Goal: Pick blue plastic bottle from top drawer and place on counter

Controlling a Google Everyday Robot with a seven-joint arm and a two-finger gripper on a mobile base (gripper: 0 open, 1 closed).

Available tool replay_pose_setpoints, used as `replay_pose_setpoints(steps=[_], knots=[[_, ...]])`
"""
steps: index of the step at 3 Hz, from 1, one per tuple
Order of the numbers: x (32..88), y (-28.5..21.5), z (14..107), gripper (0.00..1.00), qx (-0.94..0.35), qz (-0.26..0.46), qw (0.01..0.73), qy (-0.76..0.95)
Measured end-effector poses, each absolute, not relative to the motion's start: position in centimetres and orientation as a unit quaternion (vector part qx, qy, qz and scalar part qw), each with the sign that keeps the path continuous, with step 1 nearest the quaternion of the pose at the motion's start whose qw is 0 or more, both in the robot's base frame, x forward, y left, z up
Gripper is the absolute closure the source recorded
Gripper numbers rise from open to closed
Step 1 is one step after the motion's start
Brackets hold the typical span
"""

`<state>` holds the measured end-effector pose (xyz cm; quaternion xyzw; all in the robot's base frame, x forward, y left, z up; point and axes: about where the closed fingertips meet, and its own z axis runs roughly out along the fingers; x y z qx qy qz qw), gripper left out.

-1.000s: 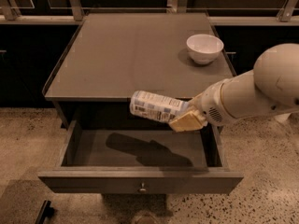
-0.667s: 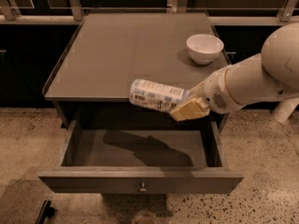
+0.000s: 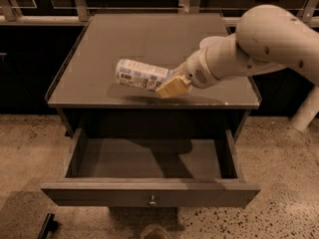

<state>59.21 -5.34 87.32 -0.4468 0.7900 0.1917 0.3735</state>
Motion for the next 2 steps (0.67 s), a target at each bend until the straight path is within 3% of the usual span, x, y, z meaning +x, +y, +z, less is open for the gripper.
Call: replay_pose_setpoints(steps=[1, 2], knots=[[64.47, -1.48, 84.45, 1.00, -0.456, 0.216, 0.373, 0.778], [64.81, -1.18, 83.79, 0.81, -0.456, 0.221, 0.370, 0.779]])
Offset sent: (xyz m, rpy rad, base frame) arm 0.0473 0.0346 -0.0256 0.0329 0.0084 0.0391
